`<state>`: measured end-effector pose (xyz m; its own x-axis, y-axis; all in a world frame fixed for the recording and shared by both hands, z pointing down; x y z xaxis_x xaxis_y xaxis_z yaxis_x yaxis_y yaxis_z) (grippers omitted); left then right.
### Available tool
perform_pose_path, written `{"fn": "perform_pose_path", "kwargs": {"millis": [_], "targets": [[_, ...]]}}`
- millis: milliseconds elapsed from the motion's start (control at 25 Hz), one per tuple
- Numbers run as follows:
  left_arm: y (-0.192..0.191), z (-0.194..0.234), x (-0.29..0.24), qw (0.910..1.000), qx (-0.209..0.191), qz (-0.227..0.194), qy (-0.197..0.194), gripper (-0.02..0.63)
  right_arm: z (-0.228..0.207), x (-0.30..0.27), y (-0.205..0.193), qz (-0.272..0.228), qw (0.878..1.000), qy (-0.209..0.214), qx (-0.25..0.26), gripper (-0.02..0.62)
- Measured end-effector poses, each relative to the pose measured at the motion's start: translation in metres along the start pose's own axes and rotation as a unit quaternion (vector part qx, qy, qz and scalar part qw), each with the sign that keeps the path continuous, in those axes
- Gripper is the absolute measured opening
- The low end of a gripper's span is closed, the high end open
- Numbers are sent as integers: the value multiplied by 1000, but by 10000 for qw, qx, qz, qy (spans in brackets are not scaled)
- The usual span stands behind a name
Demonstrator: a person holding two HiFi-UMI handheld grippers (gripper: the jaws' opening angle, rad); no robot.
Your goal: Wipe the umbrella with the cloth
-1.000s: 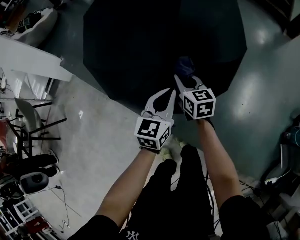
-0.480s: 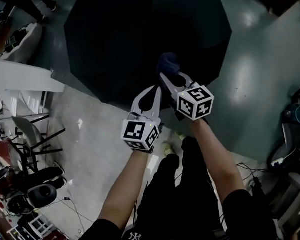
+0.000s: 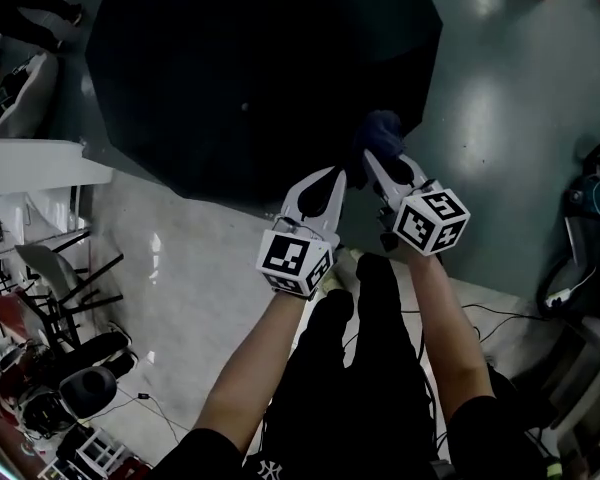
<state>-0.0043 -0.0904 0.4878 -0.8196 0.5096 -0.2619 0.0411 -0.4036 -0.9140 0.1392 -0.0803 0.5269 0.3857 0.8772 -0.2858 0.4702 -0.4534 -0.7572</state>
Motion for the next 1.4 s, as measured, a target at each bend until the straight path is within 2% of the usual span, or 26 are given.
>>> {"fn": "perform_pose_path", "kwargs": {"millis": [120,320,680,1040,1200,1400], "targets": [[-20,-15,-12,9999,-6,97,-139,2,-28,23,-18,-20,9996,-248,-149,78],[-60,-30,-30,9995,-46,265,-191,2,-85,46,-65,236,9973,-688,-79,78],[-133,-39,-67,9983,4,493,-326,2,-192,41,-148,626,9873,-1339,-583,78],[-186,-16,-89,9978,64,535,-375,2,-267,-5,-205,659,9764,-1688,-1178,78],[-200,-16,-92,9980,105,501,-379,2,-284,-13,-224,740,9720,-1764,-1361,78],[-206,-16,-88,9983,59,461,-359,2,-290,-23,-232,655,9714,-1623,-1607,78]]}}
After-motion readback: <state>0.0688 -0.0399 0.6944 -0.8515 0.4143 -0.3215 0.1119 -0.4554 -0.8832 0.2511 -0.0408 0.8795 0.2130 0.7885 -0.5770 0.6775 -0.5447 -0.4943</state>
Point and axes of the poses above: the fingertips, and each gripper's own axes: x backward along the fingers, z to its left, y out of its top, the point moved 7 cm from there along x, backward along the fingers
